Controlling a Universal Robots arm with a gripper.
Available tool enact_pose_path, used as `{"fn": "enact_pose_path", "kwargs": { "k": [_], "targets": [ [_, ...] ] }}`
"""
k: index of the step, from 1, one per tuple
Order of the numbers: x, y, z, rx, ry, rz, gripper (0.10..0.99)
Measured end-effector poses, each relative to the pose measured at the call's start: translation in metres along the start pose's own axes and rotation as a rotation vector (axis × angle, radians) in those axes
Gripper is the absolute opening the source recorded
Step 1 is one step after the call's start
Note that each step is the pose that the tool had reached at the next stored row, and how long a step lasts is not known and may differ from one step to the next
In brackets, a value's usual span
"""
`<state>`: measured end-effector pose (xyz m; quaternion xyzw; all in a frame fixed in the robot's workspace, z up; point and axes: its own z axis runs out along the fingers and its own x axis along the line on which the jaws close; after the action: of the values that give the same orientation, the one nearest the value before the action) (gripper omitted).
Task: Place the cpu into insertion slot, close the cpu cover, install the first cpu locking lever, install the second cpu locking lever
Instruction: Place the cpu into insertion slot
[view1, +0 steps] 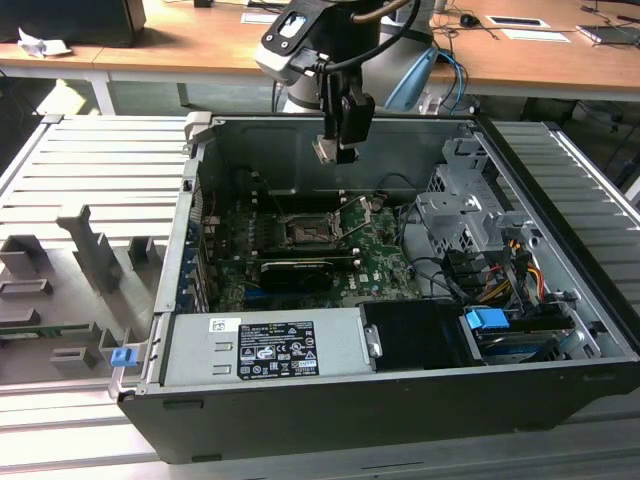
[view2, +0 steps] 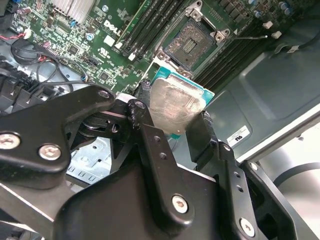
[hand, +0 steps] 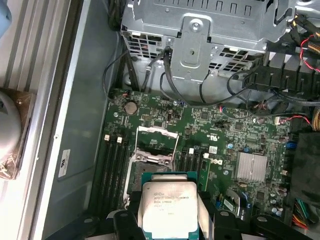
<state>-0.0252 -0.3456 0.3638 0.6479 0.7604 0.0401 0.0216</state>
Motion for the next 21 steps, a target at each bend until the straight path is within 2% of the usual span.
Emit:
{"fn": "enact_pose_path", "kwargs": {
  "k": [5, 18, 21],
  "targets": [
    [0.0000, 0.0000, 0.0003, -0.001, -0.0024, 0.027, 0.529],
    [-0.0001, -0.0002, 0.0020, -0.004, -0.0183, 0.205, 0.529],
    [-0.0001, -0.0002, 0.0023, -0.004, -0.0208, 0.223, 0.529]
  ]
}}
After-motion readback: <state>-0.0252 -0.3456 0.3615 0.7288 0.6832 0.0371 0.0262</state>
